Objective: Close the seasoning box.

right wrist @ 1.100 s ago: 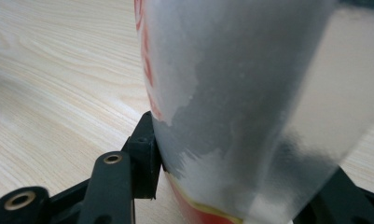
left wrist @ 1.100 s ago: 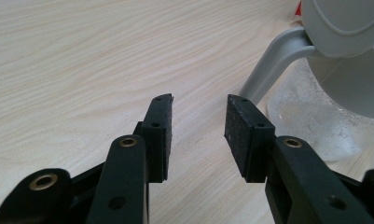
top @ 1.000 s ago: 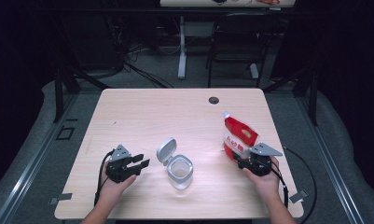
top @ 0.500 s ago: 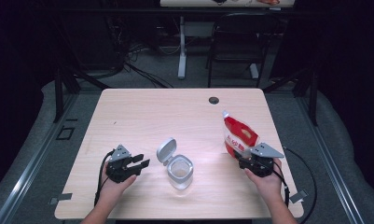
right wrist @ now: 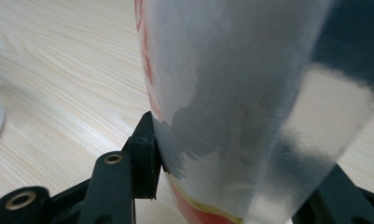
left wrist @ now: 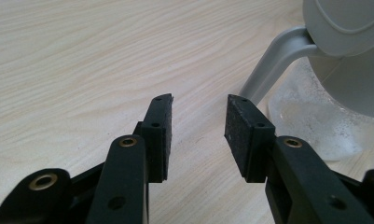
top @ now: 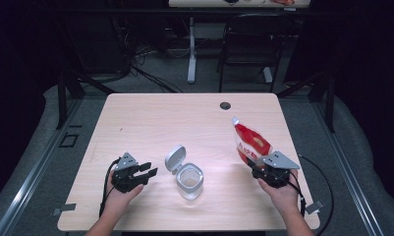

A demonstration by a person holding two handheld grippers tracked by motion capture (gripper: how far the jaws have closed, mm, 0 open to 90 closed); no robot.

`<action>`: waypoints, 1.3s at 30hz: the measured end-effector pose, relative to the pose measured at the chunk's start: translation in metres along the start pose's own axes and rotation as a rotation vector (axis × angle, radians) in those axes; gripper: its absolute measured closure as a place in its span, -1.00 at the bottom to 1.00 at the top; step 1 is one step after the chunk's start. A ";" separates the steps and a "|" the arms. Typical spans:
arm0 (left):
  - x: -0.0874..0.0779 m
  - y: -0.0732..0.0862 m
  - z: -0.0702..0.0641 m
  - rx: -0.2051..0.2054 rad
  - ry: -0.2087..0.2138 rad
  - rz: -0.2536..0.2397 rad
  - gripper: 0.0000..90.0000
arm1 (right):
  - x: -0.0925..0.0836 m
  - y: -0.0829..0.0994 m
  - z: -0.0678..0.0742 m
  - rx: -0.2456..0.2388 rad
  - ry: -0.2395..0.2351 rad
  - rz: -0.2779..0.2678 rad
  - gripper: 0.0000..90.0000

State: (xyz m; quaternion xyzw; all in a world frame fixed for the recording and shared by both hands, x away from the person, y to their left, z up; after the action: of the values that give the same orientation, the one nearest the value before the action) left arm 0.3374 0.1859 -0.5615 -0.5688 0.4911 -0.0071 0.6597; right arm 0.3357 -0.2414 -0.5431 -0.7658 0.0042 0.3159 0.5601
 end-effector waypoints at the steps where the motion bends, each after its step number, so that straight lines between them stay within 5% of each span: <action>1: 0.000 0.000 0.000 0.000 0.000 0.000 0.38 | -0.002 -0.002 0.002 -0.010 0.000 -0.011 0.12; 18: -0.002 0.001 0.001 -0.007 -0.002 -0.002 0.37 | -0.010 -0.024 0.024 -0.226 0.109 -0.016 0.12; 35: -0.001 0.002 0.001 -0.016 -0.004 0.000 0.37 | -0.019 -0.032 0.037 -0.374 0.188 -0.037 0.12; 39: -0.001 0.002 0.002 -0.014 -0.004 0.001 0.37 | -0.020 -0.032 0.039 -0.372 0.197 -0.053 0.12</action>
State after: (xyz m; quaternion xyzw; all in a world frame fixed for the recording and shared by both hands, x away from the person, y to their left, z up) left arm 0.3368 0.1883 -0.5627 -0.5731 0.4900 -0.0020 0.6568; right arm 0.3129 -0.2027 -0.5126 -0.8831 -0.0198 0.2200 0.4139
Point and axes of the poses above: each handheld gripper's, and its own axes: x roughly forward along the jaws, y roughly out of its underside, z roughly to its left, the point moved 3 cm from there along x, roughly forward along the jaws, and after that the axes turned 5 degrees about z, right-handed, at the moved point
